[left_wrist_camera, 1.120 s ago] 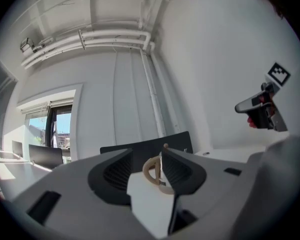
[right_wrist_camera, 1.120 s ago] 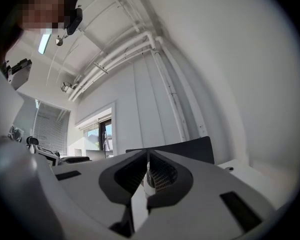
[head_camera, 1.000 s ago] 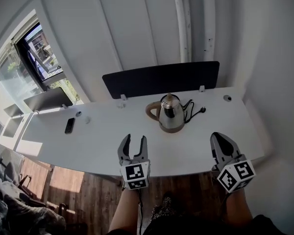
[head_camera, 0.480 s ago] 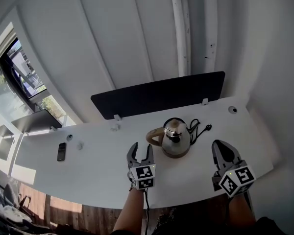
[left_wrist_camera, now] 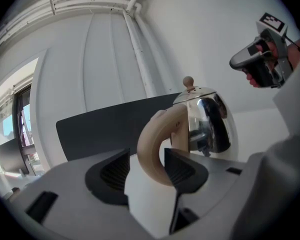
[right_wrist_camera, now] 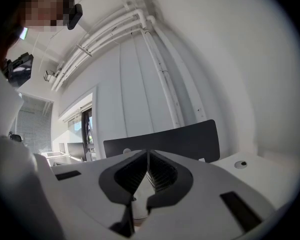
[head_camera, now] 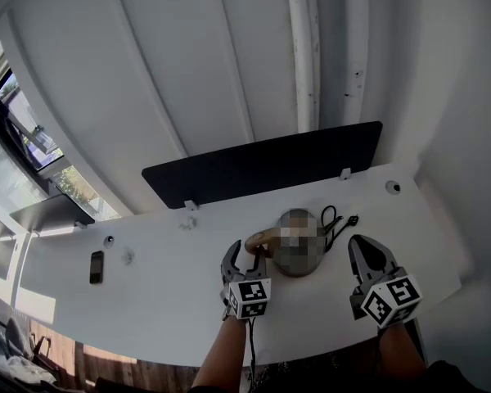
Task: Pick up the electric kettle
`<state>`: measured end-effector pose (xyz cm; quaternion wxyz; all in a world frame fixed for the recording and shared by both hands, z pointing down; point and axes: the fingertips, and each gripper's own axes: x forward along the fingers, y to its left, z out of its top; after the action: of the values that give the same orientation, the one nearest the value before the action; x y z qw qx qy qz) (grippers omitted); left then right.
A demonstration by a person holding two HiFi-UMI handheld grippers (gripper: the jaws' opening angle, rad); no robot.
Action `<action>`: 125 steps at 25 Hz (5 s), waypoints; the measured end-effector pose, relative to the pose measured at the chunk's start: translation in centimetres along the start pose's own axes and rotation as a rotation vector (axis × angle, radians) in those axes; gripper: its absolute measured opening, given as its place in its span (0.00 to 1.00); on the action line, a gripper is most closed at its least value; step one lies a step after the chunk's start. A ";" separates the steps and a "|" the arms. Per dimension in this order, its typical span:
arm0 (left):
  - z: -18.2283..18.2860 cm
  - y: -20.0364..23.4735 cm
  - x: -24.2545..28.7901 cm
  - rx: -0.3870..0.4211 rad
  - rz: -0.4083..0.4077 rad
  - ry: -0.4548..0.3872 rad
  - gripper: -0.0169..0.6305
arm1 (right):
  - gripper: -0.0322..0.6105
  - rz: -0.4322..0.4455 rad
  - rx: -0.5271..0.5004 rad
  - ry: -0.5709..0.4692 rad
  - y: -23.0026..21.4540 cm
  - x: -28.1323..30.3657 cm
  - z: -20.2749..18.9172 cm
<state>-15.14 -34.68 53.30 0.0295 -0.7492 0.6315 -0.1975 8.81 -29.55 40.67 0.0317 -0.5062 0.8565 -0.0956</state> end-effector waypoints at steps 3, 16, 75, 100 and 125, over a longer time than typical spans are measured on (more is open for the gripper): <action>0.3 0.1 0.8 0.000 -0.005 -0.010 0.33 | 0.06 -0.009 0.004 0.012 -0.3 1.0 -0.5; 1.3 -0.2 2.3 0.057 -0.029 -0.041 0.25 | 0.06 -0.046 0.016 0.063 -1.9 3.6 -2.1; 9.9 2.0 -2.4 -0.012 0.028 -0.199 0.24 | 0.19 -0.024 0.137 0.025 -2.0 8.8 0.0; 10.6 1.1 -28.2 -0.026 0.316 -0.217 0.24 | 0.19 0.260 0.123 -0.045 11.5 -7.1 3.9; 6.7 14.9 -33.2 0.003 0.350 -0.239 0.24 | 0.18 0.284 0.082 -0.084 26.1 -2.5 3.8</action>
<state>-31.01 -7.21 34.14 0.1391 -0.6461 0.7438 -0.0999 -11.87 -15.59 31.76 0.1015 -0.3818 0.9128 -0.1037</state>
